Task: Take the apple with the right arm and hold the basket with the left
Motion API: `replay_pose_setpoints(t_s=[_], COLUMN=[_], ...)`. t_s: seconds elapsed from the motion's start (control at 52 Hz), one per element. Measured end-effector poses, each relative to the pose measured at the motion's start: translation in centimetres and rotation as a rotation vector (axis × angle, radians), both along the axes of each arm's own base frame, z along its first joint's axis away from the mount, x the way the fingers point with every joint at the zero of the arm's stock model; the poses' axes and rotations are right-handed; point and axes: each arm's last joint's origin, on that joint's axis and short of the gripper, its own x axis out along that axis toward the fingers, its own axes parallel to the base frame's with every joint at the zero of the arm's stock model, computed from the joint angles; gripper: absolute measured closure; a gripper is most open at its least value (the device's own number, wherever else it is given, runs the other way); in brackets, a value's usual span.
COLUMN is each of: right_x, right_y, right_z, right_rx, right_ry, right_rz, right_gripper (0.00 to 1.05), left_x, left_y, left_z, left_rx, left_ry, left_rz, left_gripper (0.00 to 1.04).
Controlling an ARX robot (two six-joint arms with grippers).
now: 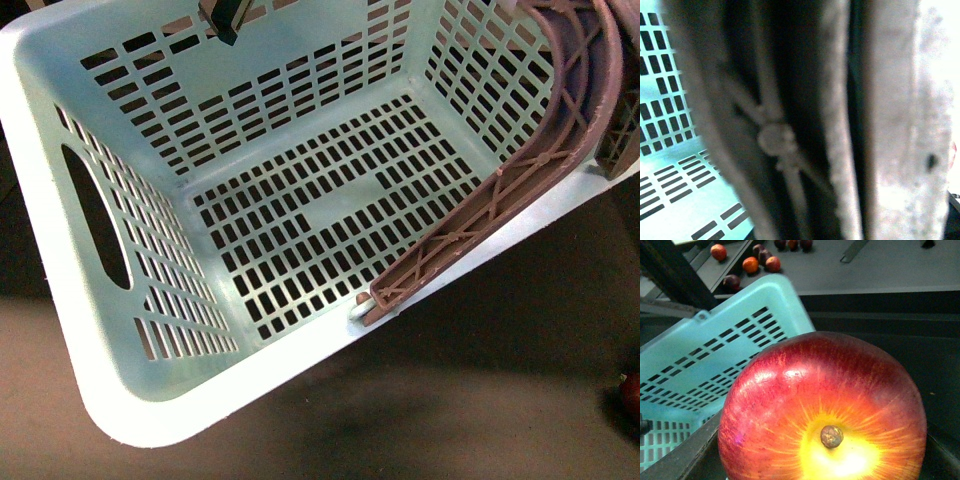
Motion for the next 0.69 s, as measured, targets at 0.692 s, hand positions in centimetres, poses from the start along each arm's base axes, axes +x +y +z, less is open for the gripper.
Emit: replay_pose_setpoints(t_s=[0.692], right_x=[1.8], right_y=[4.9], right_z=[-3.5], right_rx=[0.006], right_ry=[0.086], right_rz=[0.009], right_gripper=[0.09], left_x=[0.0], left_y=[0.0], left_z=[0.0], left_rx=[0.001], left_ry=[-0.001], left_rz=[0.000], left_gripper=[0.91])
